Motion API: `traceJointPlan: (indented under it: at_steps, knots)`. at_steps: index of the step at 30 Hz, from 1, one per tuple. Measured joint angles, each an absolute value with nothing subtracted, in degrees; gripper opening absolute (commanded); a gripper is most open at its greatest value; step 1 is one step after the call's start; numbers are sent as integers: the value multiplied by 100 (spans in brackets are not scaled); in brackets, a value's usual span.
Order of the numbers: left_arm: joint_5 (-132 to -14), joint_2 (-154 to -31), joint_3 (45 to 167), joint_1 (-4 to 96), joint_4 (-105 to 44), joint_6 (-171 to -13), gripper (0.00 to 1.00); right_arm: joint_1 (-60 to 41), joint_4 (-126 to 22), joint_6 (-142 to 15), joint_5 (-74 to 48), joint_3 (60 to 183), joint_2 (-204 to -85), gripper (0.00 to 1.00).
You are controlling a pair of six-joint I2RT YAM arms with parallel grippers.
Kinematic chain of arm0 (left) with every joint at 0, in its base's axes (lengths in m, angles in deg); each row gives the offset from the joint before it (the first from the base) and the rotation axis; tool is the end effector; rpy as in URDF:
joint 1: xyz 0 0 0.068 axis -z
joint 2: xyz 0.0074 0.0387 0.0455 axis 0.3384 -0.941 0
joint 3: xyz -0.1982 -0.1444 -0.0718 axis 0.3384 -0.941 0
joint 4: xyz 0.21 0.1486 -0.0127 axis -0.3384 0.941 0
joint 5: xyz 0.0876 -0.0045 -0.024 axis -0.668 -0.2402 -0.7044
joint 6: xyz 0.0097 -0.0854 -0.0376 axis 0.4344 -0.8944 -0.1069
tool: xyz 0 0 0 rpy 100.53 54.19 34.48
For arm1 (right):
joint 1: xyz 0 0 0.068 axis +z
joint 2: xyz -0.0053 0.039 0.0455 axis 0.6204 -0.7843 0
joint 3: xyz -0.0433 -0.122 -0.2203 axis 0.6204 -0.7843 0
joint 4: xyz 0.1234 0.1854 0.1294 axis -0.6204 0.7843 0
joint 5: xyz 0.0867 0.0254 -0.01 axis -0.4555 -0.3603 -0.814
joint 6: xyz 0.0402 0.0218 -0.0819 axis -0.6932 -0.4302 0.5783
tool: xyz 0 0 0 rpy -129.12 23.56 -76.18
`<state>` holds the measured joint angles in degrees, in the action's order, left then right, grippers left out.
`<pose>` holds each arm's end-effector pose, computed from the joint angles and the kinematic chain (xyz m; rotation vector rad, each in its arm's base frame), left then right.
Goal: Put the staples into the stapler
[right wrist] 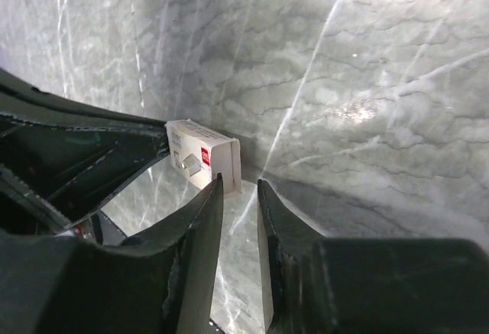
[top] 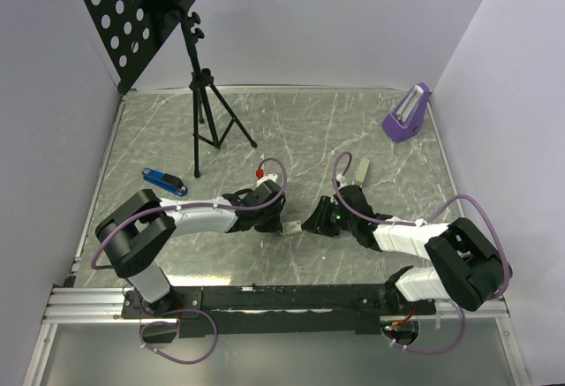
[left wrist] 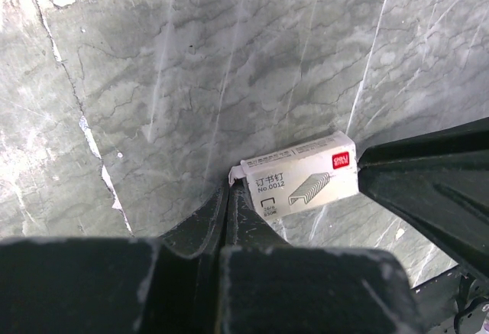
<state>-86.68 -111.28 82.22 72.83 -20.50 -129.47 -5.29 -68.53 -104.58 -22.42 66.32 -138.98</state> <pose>0.2123 -0.2691 0.0997 0.0473 2.6129 -0.5889 0.2077 0.1649 0.0893 0.1408 2.4598 1.0302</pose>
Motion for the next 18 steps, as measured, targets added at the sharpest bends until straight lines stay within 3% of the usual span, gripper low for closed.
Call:
traceJointPlan:
  at_steps: [18]
  knots:
    - [-8650, -11089, 8203, 7283, -2050, -12949, 1, -533, -6964, -10543, -2043, 6438, -13325, 35]
